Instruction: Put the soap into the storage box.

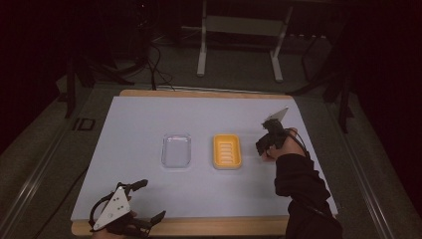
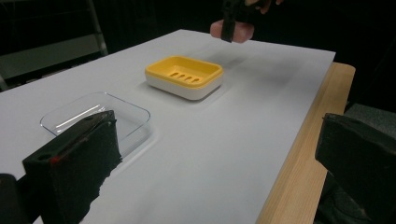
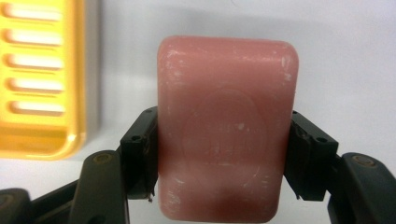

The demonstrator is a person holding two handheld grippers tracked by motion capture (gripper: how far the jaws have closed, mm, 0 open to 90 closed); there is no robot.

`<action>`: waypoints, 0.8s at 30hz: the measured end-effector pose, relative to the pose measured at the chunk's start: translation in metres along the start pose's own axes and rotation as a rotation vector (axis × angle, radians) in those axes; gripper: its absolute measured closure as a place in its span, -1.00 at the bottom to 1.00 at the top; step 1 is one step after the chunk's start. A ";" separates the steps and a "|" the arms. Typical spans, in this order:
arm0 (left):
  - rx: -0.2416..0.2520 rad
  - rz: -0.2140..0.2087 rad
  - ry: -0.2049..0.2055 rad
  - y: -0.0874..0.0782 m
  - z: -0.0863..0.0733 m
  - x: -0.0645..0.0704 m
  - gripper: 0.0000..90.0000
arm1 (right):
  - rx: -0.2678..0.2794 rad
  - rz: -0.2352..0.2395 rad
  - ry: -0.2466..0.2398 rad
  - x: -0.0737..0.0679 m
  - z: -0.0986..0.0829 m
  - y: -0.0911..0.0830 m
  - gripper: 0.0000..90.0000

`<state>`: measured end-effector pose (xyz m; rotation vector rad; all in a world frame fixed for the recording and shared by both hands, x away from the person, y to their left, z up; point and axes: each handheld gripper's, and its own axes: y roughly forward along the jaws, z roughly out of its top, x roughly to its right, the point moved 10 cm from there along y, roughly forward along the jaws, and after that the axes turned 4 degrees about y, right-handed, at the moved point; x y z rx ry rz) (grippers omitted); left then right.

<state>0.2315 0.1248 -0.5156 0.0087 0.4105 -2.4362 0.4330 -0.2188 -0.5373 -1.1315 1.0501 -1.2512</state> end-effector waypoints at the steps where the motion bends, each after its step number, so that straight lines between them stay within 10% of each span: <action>1: 0.000 0.000 0.000 0.000 0.000 0.000 -1.00 | 0.003 0.003 -0.001 -0.003 0.002 -0.003 -0.17; 24: 0.000 0.001 0.001 -0.001 0.000 0.000 -1.00 | 0.037 0.022 -0.044 -0.046 0.014 -0.030 -0.17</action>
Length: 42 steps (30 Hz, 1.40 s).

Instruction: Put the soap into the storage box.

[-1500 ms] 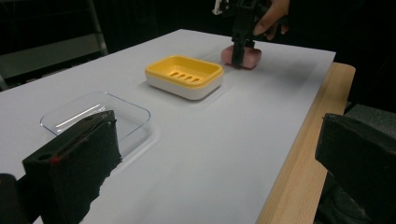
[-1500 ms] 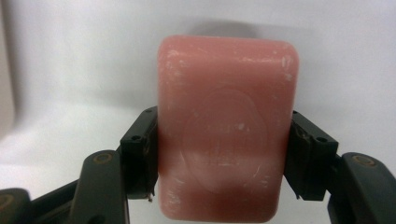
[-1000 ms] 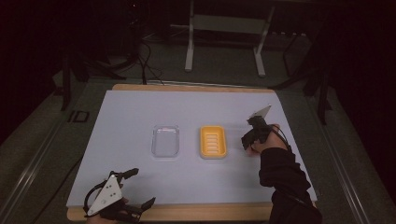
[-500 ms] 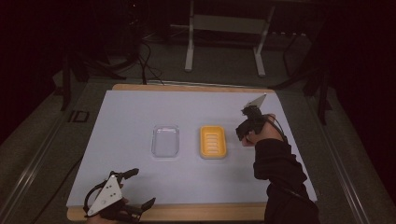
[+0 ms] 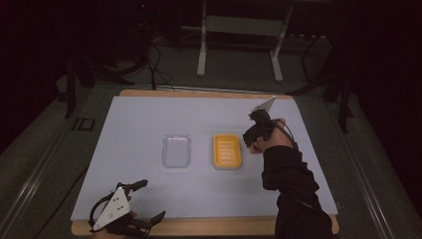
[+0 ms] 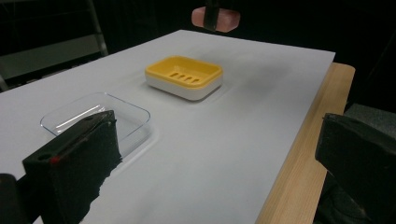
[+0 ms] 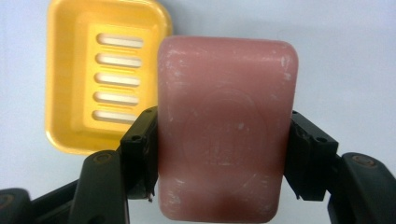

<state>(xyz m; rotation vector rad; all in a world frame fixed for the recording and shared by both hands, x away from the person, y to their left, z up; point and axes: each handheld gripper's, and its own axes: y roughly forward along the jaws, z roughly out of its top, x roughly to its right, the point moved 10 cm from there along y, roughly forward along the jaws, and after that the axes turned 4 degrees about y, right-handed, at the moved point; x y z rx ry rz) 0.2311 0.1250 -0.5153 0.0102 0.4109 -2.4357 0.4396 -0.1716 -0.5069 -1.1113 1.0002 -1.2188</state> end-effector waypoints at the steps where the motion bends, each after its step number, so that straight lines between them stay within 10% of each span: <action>1: 0.000 0.000 0.000 0.000 0.000 0.000 -1.00 | 0.003 0.001 -0.003 -0.003 0.001 -0.001 -0.17; 27: 0.006 -0.004 0.003 -0.001 0.001 0.001 -1.00 | 0.012 0.045 -0.104 -0.078 0.006 -0.002 -0.17; 42: 0.003 -0.009 0.008 -0.001 0.000 0.002 -1.00 | -0.035 0.039 -0.083 -0.079 0.002 0.040 -0.17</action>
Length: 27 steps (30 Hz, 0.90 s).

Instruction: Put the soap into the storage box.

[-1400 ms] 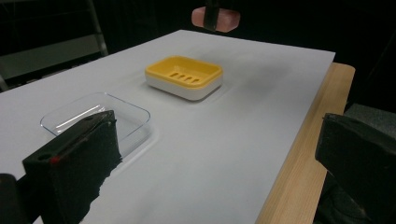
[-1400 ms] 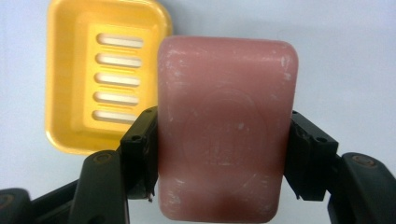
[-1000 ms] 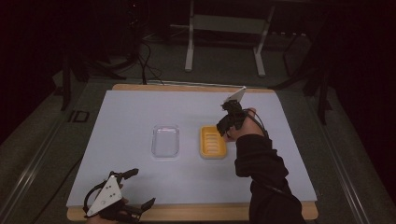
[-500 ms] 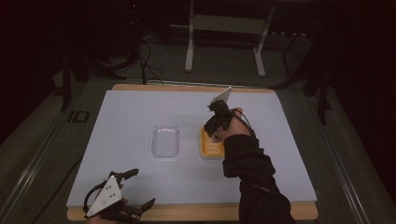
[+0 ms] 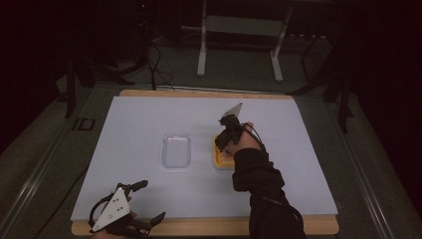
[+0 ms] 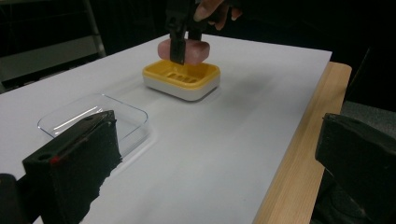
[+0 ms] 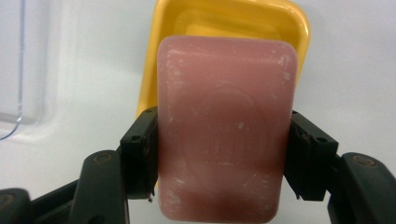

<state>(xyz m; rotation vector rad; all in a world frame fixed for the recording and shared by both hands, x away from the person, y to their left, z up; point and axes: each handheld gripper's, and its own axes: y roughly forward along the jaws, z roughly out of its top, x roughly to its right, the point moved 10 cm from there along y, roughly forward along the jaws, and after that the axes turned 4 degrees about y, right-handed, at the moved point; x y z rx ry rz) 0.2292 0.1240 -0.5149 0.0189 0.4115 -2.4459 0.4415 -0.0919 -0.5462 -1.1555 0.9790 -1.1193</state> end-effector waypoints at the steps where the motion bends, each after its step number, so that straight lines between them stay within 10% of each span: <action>1: 0.000 0.000 0.000 0.000 0.000 0.000 -1.00 | -0.004 0.001 0.002 0.000 0.000 0.003 -0.17; 27: 0.002 -0.005 -0.001 -0.001 0.000 0.001 -1.00 | -0.014 0.023 0.087 -0.001 0.002 0.034 -0.17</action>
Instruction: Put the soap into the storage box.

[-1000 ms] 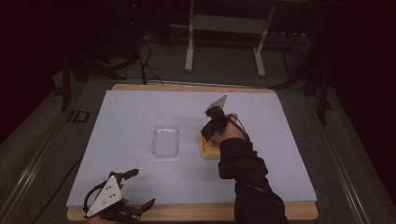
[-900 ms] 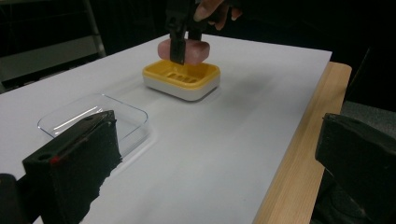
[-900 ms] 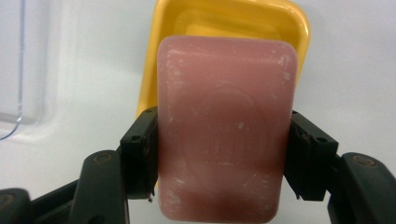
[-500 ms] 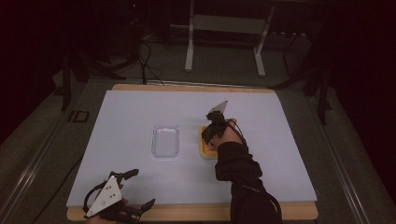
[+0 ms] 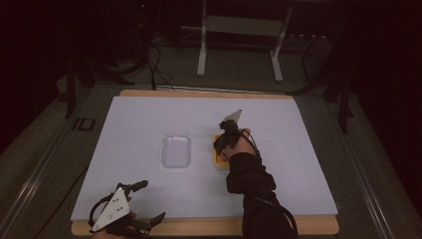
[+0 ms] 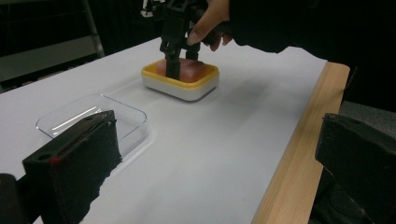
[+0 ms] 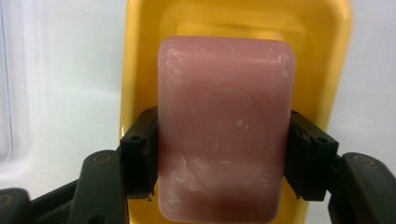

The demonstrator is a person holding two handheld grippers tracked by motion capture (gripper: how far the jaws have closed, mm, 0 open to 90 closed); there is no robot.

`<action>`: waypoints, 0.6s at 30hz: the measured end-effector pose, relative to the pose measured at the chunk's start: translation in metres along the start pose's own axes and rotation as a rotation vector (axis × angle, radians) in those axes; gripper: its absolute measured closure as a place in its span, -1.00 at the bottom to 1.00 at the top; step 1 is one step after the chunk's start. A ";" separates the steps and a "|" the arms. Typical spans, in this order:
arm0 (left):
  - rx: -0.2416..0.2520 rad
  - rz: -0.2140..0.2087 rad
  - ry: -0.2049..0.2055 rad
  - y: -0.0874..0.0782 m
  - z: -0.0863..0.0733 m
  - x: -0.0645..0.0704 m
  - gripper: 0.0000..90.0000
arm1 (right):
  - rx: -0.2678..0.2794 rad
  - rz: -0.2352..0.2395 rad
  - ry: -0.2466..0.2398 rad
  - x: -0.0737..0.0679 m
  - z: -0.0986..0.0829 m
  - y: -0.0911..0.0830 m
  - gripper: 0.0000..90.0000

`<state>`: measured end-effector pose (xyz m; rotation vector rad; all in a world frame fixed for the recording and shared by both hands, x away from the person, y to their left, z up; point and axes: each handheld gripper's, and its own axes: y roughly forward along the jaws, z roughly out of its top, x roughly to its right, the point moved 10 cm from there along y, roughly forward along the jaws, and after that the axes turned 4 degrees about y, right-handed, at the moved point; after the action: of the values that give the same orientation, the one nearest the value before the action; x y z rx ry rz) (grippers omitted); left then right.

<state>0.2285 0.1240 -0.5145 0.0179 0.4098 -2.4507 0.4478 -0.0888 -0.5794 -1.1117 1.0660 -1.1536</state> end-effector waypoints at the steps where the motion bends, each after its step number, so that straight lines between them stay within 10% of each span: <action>1: 0.000 0.000 0.000 0.000 0.000 0.000 -1.00 | 0.000 0.000 0.000 0.000 0.000 0.000 -0.17; 18: -0.002 0.000 0.001 0.001 0.000 0.000 -1.00 | 0.062 0.067 -0.071 -0.003 0.006 -0.032 -0.31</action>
<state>0.2287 0.1234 -0.5150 0.0178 0.4129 -2.4504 0.4492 -0.0874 -0.5473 -1.0539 0.9985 -1.0795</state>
